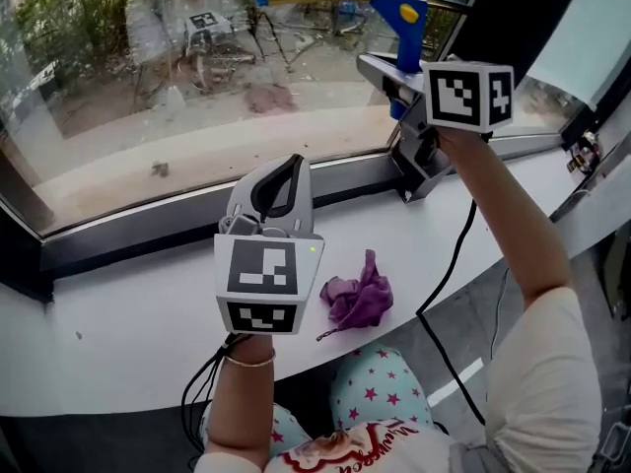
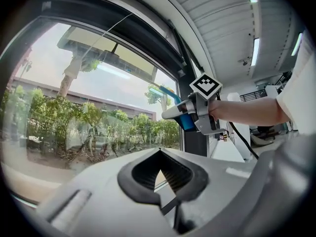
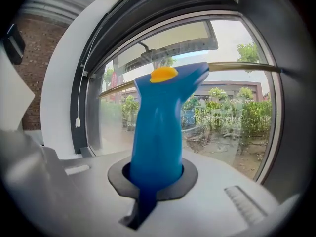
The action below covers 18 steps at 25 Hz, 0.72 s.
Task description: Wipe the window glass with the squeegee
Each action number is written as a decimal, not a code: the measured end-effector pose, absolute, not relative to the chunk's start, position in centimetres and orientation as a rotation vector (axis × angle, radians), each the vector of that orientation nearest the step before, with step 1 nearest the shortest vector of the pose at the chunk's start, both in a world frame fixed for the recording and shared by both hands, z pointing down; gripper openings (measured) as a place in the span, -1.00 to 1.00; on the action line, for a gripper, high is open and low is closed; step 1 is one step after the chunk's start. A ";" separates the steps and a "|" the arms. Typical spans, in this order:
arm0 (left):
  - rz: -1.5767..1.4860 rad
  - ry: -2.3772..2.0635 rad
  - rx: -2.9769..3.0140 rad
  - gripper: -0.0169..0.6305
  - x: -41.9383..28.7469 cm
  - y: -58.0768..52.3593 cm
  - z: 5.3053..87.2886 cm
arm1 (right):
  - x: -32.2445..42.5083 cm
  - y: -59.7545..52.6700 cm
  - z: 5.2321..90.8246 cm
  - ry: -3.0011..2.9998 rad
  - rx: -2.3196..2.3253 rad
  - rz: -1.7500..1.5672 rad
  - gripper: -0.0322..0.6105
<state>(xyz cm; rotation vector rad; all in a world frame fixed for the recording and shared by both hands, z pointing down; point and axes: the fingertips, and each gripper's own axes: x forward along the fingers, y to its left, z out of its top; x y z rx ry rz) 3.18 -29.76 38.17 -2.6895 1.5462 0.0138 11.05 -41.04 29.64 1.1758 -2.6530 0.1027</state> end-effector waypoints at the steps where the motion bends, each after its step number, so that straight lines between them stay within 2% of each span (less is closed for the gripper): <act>1: 0.015 1.537 -2.693 -0.94 3.1 -29.8 38.2 | 10.8 -40.8 30.2 -2.664 1.174 0.117 -0.82; 7: 0.092 1.549 -2.699 -0.94 2.1 -29.9 37.5 | 10.4 -40.3 33.6 -2.732 1.167 0.209 -0.82; 18: 0.043 1.611 -2.652 -0.94 2.2 -30.6 36.5 | 11.4 -41.0 40.1 -2.657 1.229 0.342 -0.82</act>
